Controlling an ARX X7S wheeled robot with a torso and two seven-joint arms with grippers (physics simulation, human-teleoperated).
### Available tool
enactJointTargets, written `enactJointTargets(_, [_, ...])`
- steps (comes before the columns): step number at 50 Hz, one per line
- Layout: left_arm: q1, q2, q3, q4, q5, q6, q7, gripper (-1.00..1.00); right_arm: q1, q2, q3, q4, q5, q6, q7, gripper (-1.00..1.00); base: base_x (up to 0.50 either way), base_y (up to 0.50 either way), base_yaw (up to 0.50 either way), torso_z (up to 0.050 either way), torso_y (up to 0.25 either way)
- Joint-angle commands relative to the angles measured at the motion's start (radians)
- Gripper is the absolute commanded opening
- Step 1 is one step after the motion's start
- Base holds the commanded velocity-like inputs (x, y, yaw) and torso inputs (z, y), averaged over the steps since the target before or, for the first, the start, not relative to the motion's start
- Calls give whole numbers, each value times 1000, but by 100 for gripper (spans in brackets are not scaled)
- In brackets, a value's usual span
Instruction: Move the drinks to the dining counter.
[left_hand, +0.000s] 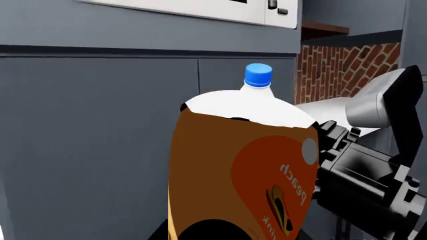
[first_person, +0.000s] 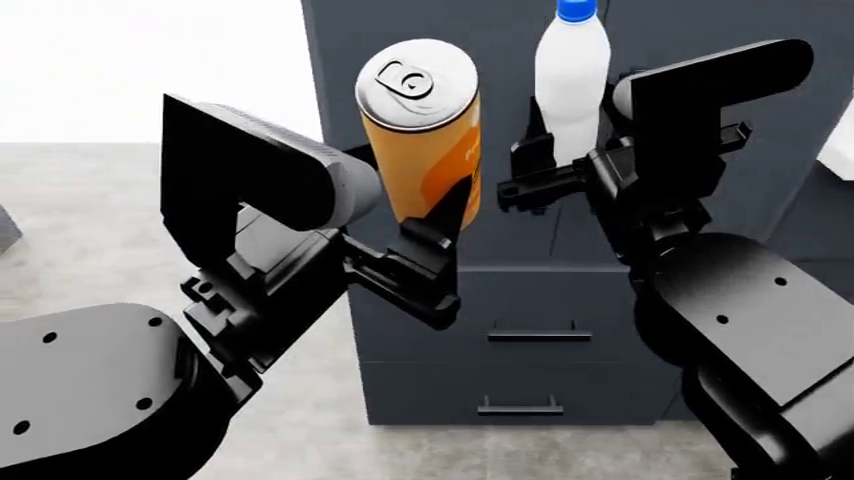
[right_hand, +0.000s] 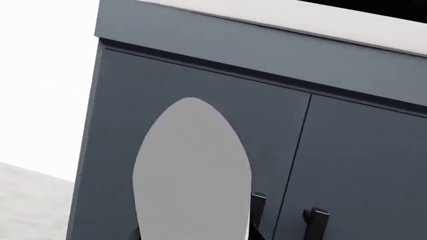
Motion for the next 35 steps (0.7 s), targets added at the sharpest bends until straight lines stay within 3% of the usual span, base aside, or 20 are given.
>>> enactJointTargets(1, [-1,-2,1,0,-3,12,-7,-100,2,4,3,-10,-15,0,-6,-100,-1,500,0,0,0])
enactJointTargets(35, [-19,-19,9,7,-36,22,-38,-100,15,7,-10,-16,-3,5,-2,-100,-1,500,0,0,1])
